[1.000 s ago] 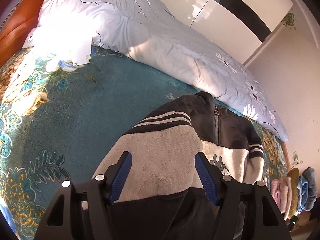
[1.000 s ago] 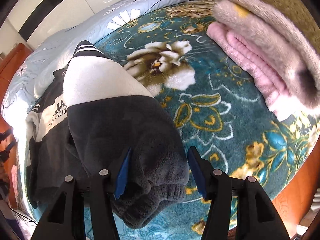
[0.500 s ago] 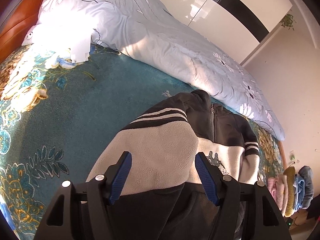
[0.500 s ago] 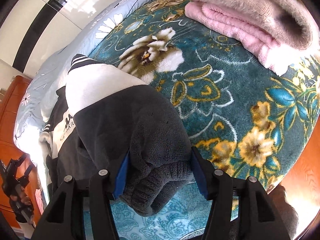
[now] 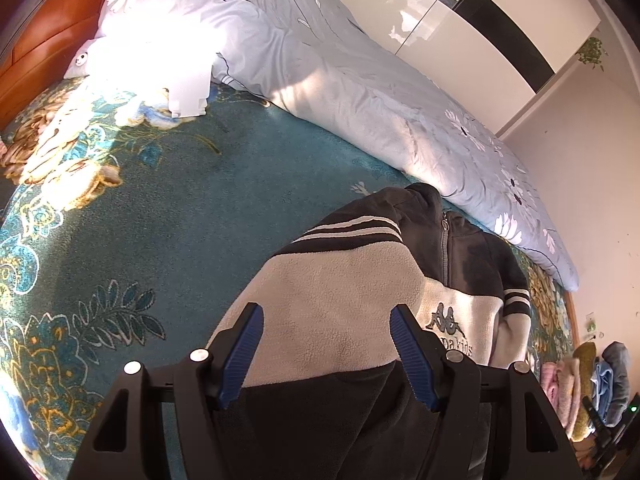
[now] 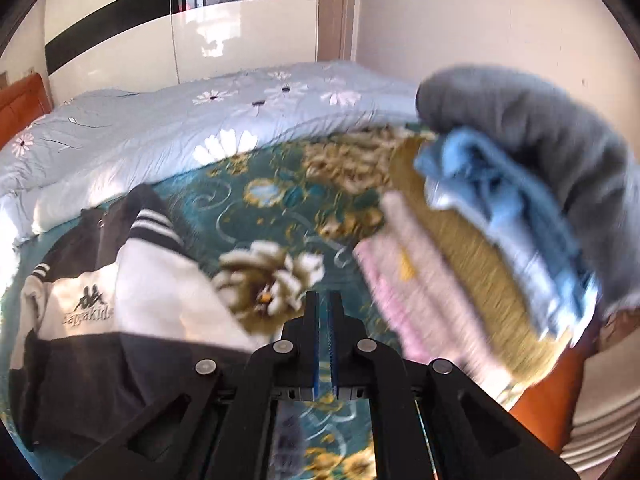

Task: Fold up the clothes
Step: 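Release the jacket with both tools and smooth it flat on the bed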

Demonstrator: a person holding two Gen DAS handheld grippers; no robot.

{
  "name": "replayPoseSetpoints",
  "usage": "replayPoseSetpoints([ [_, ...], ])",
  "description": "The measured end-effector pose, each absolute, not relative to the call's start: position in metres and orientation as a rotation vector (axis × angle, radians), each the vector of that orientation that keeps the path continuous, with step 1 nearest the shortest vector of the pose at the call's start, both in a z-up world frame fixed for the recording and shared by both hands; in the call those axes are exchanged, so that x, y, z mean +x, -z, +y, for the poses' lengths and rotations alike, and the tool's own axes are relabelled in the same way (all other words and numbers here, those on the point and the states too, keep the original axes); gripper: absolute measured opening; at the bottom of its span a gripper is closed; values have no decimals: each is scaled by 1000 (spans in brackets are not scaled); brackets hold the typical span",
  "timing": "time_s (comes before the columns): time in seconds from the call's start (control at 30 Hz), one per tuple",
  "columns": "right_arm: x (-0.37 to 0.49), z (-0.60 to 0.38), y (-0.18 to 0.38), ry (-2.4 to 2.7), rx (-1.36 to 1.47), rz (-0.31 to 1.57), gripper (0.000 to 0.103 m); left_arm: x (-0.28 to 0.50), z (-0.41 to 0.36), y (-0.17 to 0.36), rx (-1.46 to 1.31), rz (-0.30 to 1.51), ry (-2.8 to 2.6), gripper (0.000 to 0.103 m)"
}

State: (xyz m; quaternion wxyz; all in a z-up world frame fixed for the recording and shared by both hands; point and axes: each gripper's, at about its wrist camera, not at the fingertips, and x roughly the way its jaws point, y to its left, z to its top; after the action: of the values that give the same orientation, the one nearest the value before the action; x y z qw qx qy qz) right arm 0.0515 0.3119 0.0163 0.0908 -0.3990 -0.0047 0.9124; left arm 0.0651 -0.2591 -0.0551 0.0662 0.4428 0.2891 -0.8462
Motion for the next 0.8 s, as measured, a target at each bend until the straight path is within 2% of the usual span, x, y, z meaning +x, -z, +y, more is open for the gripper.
replayPoseSetpoints([
  [0.03, 45, 318, -25, -2710, -1175, -23, 4, 66, -261, 57, 1340, 878, 2542, 70],
  [0.17, 41, 325, -31, -2802, -1228, 140, 4, 71, -264, 64, 1349, 897, 2515, 70],
  [0.3, 49, 311, 1, -2819, -1381, 245, 4, 71, -266, 69, 1372, 906, 2484, 70],
  [0.37, 55, 297, 22, -2805, -1456, 197, 4, 70, -264, 70, 1380, 919, 2490, 70],
  [0.43, 61, 294, 41, -2785, -1536, 228, 5, 70, -261, 68, 1377, 906, 2506, 70],
  [0.47, 65, 293, 51, -2774, -1575, 245, 7, 69, -259, 68, 1382, 895, 2509, 70],
  [0.53, 72, 292, 68, -2743, -1639, 286, 26, 67, -257, 69, 1394, 879, 2511, 70],
  [0.57, 75, 293, 76, -2724, -1662, 310, 43, 67, -256, 70, 1402, 877, 2508, 70],
  [0.6, 78, 294, 82, -2720, -1684, 348, 48, 66, -255, 72, 1410, 879, 2503, 70],
  [0.77, 84, 291, 105, -2666, -1763, 444, 48, 63, -248, 75, 1435, 874, 2505, 70],
  [0.8, 84, 290, 109, -2657, -1774, 456, 44, 63, -247, 74, 1436, 871, 2509, 70],
])
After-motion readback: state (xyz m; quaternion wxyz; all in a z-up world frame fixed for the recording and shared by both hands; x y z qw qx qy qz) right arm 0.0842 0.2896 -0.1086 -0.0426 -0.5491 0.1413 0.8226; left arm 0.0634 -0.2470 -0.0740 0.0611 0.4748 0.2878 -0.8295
